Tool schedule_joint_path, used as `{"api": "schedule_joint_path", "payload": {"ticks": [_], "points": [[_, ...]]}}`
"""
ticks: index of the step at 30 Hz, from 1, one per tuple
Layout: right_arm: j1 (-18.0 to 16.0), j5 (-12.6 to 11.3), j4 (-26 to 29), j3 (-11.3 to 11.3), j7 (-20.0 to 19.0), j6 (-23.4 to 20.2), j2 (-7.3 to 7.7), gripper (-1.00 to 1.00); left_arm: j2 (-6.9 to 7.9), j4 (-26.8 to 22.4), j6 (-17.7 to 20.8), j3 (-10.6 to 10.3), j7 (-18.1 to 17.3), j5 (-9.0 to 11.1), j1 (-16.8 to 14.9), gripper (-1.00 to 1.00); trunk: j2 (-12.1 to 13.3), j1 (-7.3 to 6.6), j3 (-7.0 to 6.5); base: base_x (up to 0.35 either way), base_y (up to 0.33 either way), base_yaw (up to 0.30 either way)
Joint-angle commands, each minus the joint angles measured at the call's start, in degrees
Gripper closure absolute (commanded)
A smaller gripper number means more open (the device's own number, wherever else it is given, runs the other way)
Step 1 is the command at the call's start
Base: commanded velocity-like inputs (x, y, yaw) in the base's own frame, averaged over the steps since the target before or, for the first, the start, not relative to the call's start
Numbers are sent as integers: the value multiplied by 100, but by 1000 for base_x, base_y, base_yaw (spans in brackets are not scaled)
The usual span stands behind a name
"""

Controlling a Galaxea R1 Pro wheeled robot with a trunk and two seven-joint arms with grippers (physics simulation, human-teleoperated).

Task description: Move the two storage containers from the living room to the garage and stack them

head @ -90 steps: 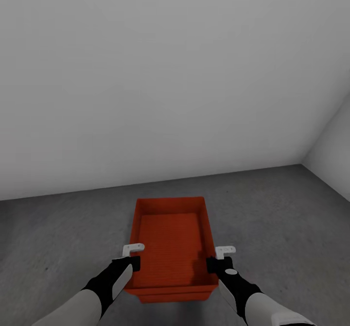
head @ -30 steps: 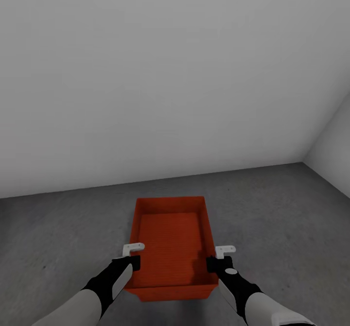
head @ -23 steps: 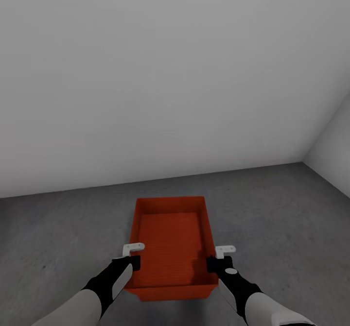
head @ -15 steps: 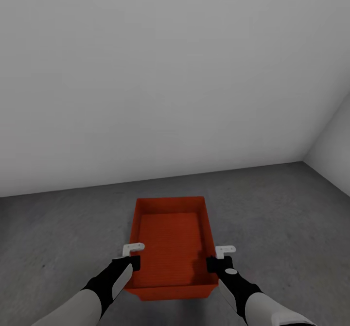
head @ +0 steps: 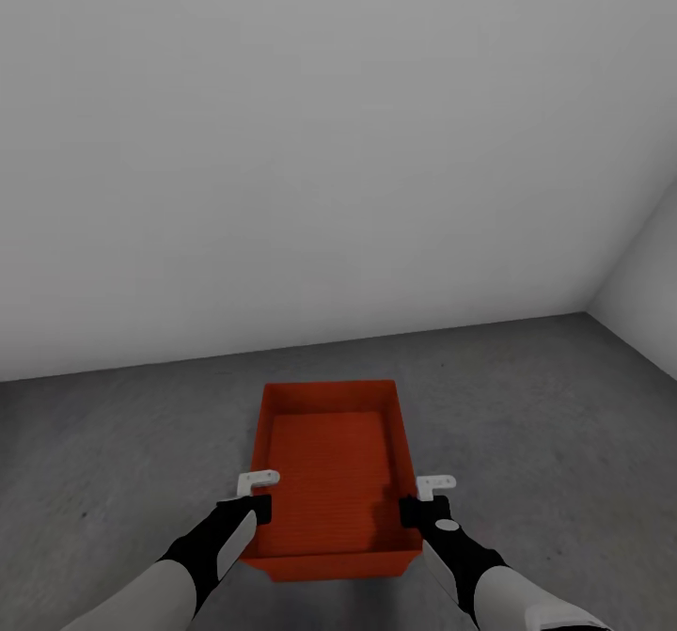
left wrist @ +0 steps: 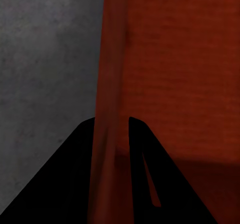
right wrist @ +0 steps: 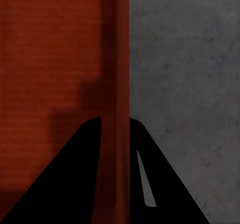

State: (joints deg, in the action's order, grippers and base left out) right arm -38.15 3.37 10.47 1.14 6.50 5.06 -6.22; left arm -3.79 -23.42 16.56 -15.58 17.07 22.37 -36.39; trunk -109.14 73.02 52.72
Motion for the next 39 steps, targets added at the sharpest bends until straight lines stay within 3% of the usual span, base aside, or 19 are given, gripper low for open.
{"api": "schedule_joint_path", "payload": {"ticks": [1, 39], "points": [[1, 26, -71, -9, 304, 22, 77, 100, 8, -23, -285, 196, 77, -137, -8, 100, -2, -1, 4, 0, 0, 0], [1, 48, -71, -7, 307, 22, 77, 100, 1, -21, -284, 196, 77, -128, -8, 100, -2, -1, 4, 32, 0, 0]]}}
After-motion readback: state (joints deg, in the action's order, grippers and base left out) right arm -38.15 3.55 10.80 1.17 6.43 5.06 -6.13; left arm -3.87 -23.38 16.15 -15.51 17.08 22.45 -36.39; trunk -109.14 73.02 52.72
